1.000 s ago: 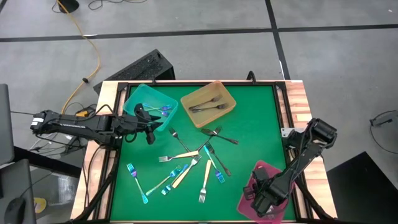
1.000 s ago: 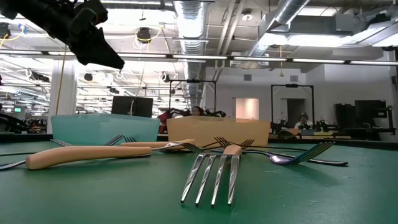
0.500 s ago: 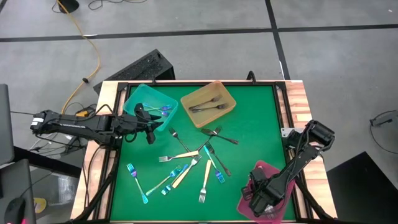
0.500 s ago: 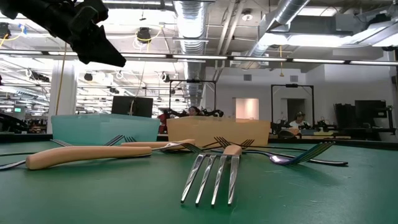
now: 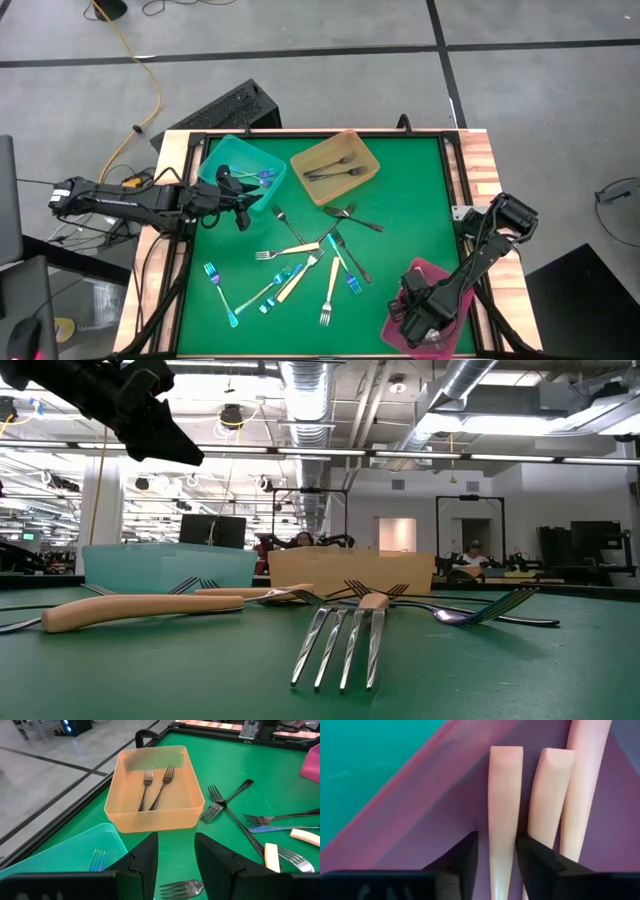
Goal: Sort silverware by color (type)
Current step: Put the yellow fork into the pink bin, then put the blue fork into the blue bin
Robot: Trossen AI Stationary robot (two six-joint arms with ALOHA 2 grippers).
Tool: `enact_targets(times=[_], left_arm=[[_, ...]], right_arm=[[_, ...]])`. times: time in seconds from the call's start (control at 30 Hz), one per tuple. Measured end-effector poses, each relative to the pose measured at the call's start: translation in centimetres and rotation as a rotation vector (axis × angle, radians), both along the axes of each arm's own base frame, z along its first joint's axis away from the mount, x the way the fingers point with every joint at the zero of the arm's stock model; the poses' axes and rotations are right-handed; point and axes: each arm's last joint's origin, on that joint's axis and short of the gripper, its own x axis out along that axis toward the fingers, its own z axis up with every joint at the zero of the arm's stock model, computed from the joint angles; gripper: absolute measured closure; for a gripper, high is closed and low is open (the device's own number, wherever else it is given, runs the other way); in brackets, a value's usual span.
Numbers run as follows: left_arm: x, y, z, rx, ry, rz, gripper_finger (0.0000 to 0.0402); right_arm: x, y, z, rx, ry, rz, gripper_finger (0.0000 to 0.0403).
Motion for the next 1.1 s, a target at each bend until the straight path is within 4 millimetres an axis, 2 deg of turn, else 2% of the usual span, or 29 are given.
enact_targets(times=[0.23,0.57,0.83,1.1], left_arm=[[0.0,0.0,0.0,0.0,0.0,-0.001,0.0287],[0.0,0.0,0.0,0.001,0.0,-0.001,0.0287],[0.0,0.0,0.0,0.0,0.0,-0.002,0.0287],[0.0,0.0,0.0,0.0,0.0,-0.002,0.0287]], right_arm=[[0.0,0.0,0.0,0.004,-0.003,0.0,0.0204],[0.0,0.0,0.5,0.023,-0.019,0.015,0.0205],[-0.2,-0.2,2.1,0.063,-0.053,0.05,0.0205],[-1.0,-1.1,5.5,0.139,-0.125,0.092,0.0205]])
